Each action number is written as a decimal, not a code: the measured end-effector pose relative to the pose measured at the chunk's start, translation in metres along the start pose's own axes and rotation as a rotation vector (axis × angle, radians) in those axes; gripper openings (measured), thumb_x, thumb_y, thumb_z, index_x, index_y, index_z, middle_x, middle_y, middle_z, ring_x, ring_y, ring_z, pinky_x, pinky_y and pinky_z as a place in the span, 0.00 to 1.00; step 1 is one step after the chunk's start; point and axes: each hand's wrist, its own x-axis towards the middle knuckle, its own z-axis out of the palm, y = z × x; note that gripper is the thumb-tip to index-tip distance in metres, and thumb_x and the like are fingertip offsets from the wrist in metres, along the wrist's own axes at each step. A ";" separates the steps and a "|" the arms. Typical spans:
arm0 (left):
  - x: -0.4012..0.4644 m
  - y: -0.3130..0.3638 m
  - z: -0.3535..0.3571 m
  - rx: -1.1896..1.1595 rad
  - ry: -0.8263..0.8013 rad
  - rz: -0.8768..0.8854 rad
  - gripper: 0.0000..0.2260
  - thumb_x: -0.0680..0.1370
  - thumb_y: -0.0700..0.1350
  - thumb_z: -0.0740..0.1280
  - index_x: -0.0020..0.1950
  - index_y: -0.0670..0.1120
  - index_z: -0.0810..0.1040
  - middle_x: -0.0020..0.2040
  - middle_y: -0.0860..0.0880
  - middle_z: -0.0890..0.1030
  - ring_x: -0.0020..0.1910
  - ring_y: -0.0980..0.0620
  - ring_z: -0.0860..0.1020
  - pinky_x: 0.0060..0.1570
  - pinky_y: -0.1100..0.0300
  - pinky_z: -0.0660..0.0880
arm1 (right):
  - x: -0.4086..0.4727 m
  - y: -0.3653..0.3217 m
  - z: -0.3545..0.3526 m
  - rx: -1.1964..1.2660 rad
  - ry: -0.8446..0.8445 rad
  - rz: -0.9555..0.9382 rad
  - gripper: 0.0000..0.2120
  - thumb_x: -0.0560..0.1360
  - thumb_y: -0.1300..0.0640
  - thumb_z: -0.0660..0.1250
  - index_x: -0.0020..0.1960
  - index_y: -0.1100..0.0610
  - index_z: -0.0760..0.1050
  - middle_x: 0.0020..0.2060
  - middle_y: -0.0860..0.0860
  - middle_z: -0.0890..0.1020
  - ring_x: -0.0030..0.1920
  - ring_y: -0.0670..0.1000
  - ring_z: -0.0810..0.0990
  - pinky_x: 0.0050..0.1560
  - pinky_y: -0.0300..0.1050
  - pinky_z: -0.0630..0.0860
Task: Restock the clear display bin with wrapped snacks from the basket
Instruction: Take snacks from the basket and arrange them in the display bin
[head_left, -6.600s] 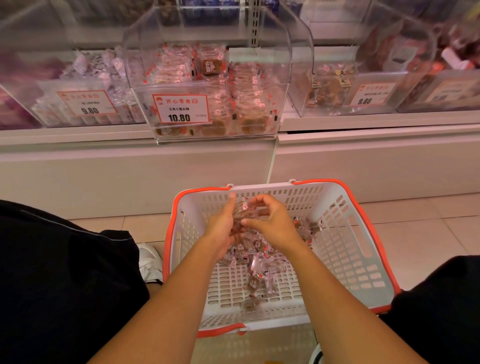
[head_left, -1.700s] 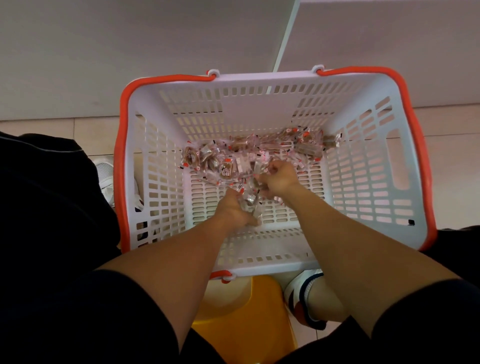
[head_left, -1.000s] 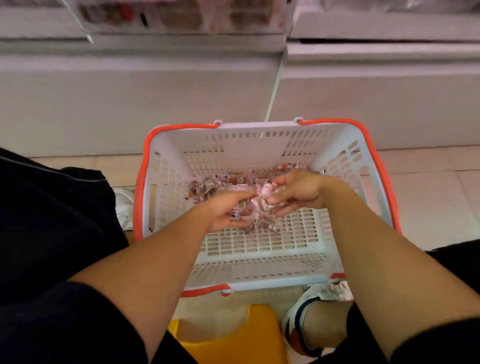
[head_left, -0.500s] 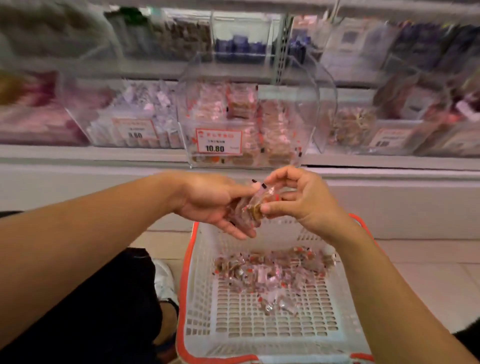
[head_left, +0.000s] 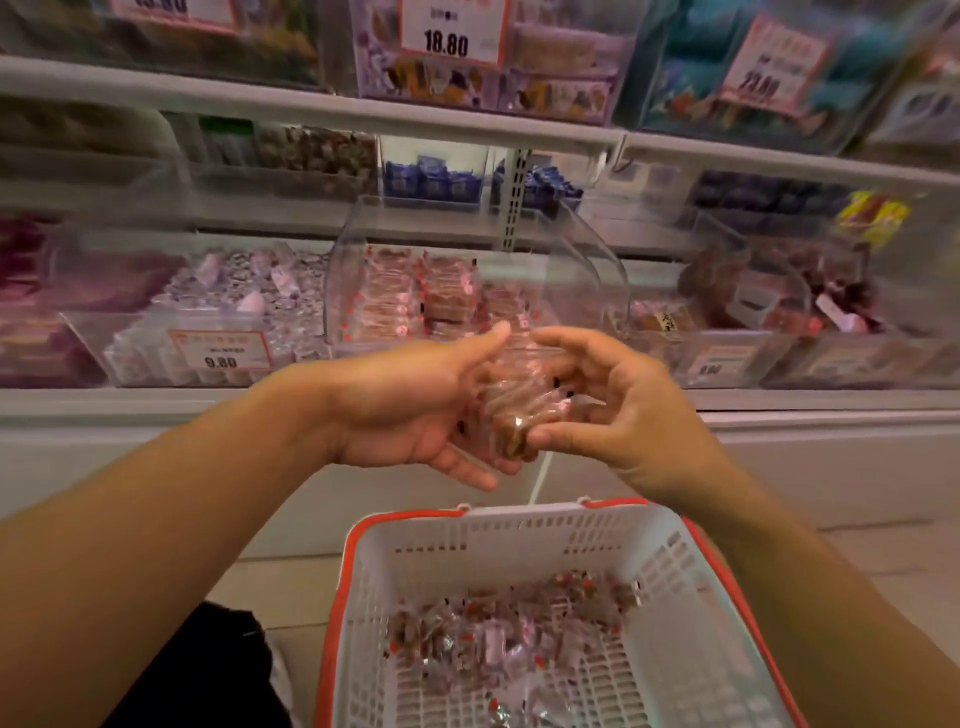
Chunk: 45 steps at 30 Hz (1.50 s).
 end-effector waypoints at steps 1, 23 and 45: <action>0.000 0.004 -0.002 -0.048 0.048 0.011 0.25 0.79 0.62 0.54 0.60 0.46 0.80 0.50 0.41 0.82 0.44 0.47 0.81 0.43 0.53 0.81 | 0.002 0.001 -0.003 0.006 0.029 -0.009 0.35 0.61 0.57 0.79 0.66 0.50 0.73 0.45 0.44 0.81 0.47 0.46 0.83 0.48 0.41 0.79; 0.008 0.041 -0.047 0.510 1.061 0.535 0.06 0.82 0.54 0.58 0.52 0.53 0.70 0.45 0.54 0.77 0.41 0.58 0.77 0.35 0.64 0.69 | 0.129 -0.035 -0.012 -0.383 -0.004 0.036 0.17 0.67 0.52 0.78 0.55 0.50 0.80 0.47 0.49 0.84 0.49 0.51 0.83 0.54 0.55 0.81; 0.016 0.017 -0.113 1.688 0.982 0.401 0.12 0.77 0.58 0.62 0.55 0.56 0.78 0.53 0.53 0.81 0.56 0.48 0.75 0.60 0.49 0.65 | 0.201 0.034 0.032 -0.772 -0.473 0.263 0.38 0.83 0.54 0.60 0.80 0.47 0.37 0.79 0.54 0.55 0.59 0.44 0.73 0.59 0.40 0.71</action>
